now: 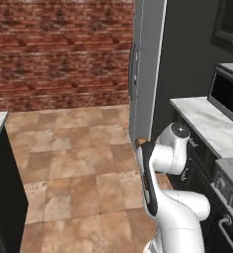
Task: Take the chicken drumsticks from the pan and place one on each plate on the dining counter.
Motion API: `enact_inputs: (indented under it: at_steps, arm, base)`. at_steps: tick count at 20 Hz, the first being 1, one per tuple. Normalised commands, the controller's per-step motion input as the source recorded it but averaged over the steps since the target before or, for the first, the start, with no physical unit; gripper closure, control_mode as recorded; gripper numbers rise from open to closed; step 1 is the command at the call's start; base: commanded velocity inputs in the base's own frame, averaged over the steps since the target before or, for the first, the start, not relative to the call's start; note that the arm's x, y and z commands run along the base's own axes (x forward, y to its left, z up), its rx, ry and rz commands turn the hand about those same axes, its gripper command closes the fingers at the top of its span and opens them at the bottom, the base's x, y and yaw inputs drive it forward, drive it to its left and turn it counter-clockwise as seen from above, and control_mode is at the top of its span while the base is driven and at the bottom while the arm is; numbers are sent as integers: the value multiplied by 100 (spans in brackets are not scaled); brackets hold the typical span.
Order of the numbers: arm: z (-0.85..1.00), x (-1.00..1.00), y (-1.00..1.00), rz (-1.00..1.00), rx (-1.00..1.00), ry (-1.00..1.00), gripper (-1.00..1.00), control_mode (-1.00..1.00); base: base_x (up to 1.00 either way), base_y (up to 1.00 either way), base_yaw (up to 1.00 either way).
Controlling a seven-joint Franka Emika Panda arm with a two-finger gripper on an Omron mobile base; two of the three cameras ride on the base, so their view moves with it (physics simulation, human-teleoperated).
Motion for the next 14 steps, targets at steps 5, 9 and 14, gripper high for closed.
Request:
enact_inputs:
  at_steps: [5,9,14]
  arm:
    - [0,0,0,0,0,0,100,100]
    - [0,0,0,0,0,0,100,100]
    - [0,0,0,0,0,0,100,100]
  base:
    - [47,0,51]
    - [66,0,43]
    - [90,-5,37]
